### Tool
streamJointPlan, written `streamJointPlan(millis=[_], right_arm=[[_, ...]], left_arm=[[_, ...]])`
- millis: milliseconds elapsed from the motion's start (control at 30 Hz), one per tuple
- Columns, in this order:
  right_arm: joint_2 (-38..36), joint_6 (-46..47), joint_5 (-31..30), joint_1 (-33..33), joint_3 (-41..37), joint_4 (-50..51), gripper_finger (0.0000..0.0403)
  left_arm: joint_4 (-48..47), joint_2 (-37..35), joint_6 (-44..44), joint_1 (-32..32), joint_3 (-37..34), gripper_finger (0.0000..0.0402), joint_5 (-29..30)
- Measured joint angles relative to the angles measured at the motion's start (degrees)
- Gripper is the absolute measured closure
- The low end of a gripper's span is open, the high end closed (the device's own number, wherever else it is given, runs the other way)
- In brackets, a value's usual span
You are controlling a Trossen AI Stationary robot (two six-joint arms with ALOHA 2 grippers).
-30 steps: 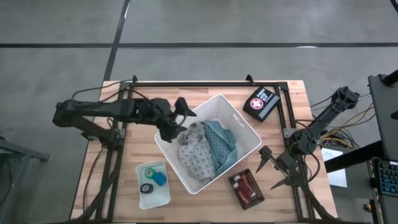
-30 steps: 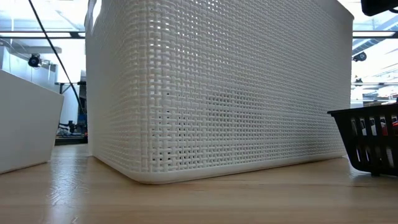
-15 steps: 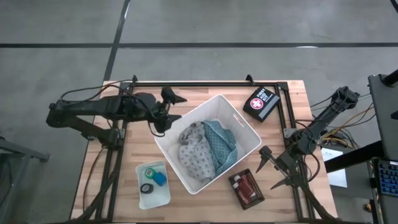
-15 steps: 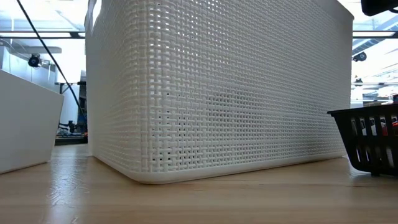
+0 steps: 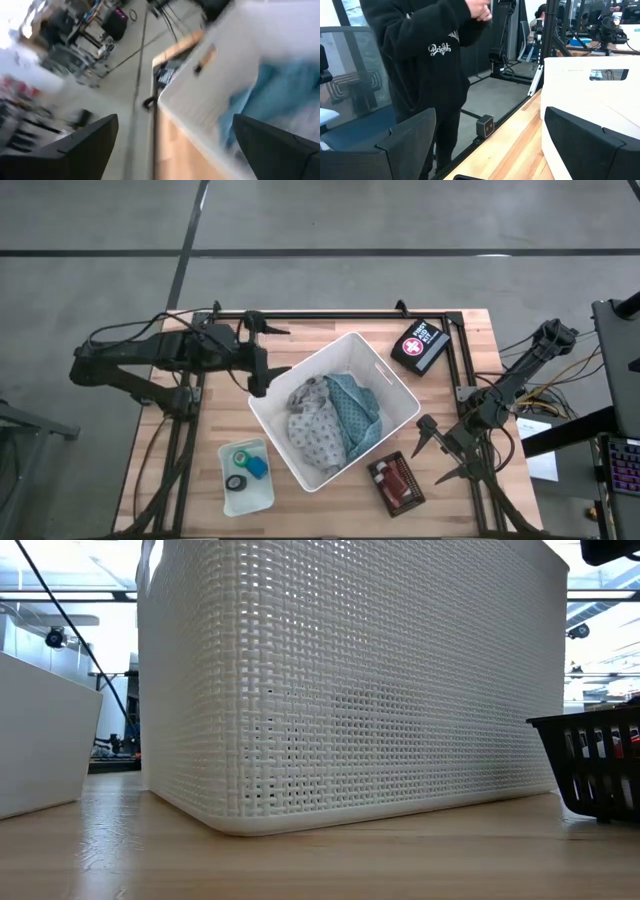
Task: Pick & place medical supplies in basket/bin
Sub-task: Return to Home Position
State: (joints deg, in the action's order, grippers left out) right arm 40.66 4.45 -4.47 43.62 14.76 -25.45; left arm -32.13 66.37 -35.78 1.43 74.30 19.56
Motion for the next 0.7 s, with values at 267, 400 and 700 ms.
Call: streamJointPlan(millis=[267,400,700], right_arm=[[0.0,0.0,0.01,0.0,-0.01,0.0,0.0035],[0.0,0.0,0.0,-0.02,0.0,0.0,0.0035],[0.0,0.0,0.0,-0.02,0.0,0.0,0.0035]], left_arm=[[3.59,-4.06,12.35,-4.02,-0.02,0.0006,-2.57],[4.23,-7.48,16.88,-7.33,-0.02,0.0007,-11.95],[3.55,-11.77,18.69,-8.81,-2.06,0.0007,-19.41]])
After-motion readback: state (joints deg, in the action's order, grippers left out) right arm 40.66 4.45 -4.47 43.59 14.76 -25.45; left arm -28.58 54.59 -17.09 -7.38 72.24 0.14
